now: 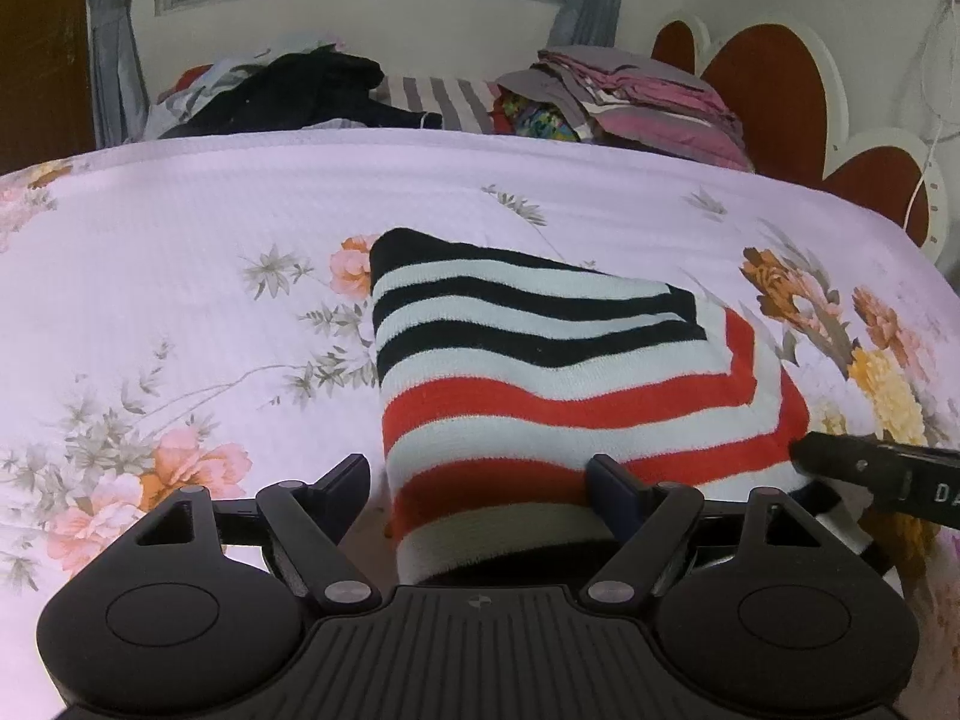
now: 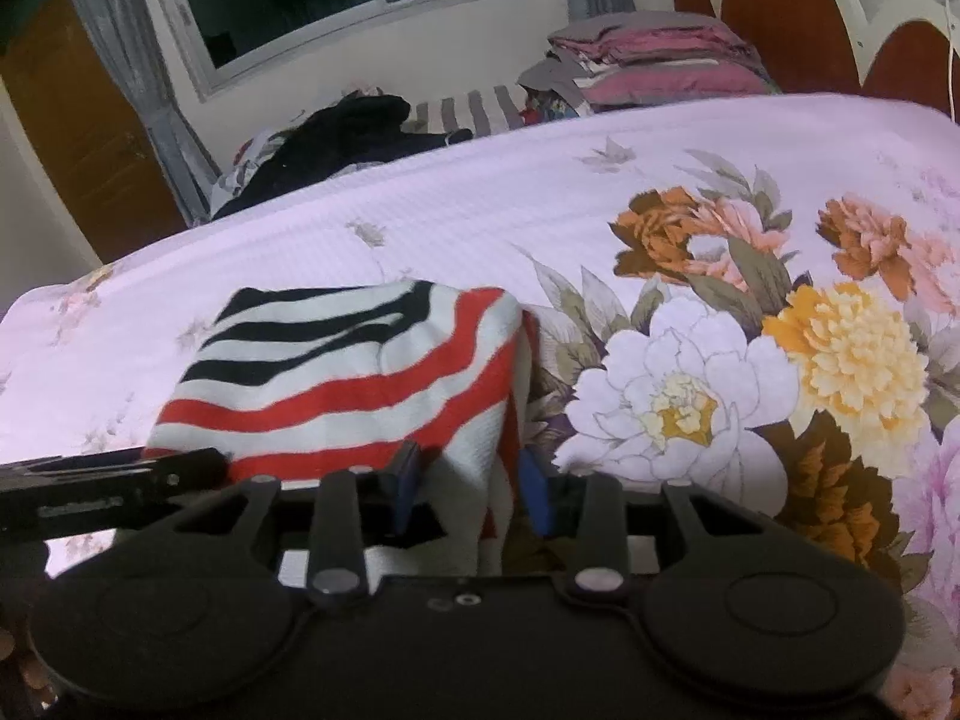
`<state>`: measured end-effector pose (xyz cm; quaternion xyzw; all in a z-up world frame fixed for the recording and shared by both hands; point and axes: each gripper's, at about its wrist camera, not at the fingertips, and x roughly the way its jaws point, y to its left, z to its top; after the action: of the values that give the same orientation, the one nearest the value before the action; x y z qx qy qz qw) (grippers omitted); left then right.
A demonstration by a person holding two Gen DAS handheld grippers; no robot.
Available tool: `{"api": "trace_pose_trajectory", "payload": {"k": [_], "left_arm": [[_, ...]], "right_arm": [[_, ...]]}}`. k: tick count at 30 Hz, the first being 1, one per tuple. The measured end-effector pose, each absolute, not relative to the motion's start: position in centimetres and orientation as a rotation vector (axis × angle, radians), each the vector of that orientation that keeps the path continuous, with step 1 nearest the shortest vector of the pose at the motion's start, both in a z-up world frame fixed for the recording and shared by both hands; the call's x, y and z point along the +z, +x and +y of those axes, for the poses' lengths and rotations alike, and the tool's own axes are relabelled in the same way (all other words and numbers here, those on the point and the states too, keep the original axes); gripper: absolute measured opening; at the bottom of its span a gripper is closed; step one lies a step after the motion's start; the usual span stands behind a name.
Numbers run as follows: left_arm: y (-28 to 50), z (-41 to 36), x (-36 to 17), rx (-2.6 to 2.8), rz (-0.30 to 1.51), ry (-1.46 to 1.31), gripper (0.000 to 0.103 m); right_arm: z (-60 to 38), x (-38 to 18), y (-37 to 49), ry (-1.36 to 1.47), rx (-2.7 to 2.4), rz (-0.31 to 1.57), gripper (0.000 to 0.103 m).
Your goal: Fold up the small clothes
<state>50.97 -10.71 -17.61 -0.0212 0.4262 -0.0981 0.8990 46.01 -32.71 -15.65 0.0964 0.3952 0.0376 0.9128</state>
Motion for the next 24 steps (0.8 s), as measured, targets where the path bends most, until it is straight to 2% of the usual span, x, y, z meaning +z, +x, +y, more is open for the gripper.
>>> {"api": "trace_pose_trajectory", "payload": {"k": [10, 20, 21, 23, 24], "left_arm": [[48.2, -10.8, -16.4, -0.237, 0.882, -0.036, 0.079], [44.2, -8.7, -16.9, -0.282, 0.916, -0.064, 0.079], [43.8, -8.5, -17.2, -0.287, 0.927, -0.070, 0.079], [43.3, -8.0, -17.9, -0.298, 0.947, -0.088, 0.079], [43.2, -7.8, -18.2, -0.305, 0.958, -0.103, 0.079]], "right_arm": [[-32.8, -14.2, 43.0, 0.183, 0.108, 0.799, 0.038], [-33.1, -15.5, 38.6, 0.182, 0.131, 0.842, 0.039], [-33.2, -15.7, 38.3, 0.183, 0.131, 0.850, 0.037], [-33.2, -16.4, 37.6, 0.195, 0.143, 0.872, 0.025], [-33.2, -16.9, 37.4, 0.195, 0.146, 0.886, 0.024]]}}
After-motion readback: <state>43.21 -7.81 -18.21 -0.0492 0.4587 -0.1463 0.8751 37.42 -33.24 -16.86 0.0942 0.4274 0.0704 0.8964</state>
